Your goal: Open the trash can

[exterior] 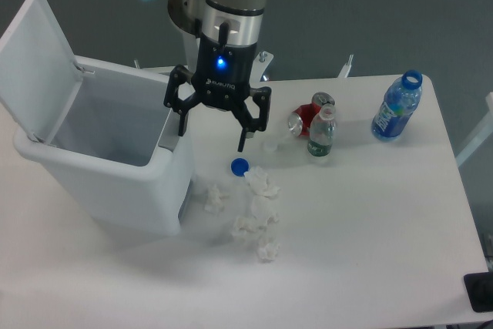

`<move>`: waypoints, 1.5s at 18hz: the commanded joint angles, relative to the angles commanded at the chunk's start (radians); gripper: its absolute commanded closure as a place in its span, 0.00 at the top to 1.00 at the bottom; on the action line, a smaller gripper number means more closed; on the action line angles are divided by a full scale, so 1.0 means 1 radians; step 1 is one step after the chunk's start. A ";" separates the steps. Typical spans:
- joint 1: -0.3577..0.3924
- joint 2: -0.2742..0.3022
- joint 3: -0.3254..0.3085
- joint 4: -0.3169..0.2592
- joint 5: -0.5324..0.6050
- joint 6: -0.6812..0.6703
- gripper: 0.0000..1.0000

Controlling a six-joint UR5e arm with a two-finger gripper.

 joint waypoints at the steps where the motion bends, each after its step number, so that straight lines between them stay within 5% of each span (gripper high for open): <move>1: 0.008 -0.002 0.006 0.000 0.000 0.002 1.00; 10: 0.086 -0.003 0.015 -0.002 0.018 0.248 1.00; 17: 0.091 -0.018 0.008 -0.003 0.251 0.543 1.00; 27: 0.087 -0.029 -0.003 0.003 0.290 0.551 1.00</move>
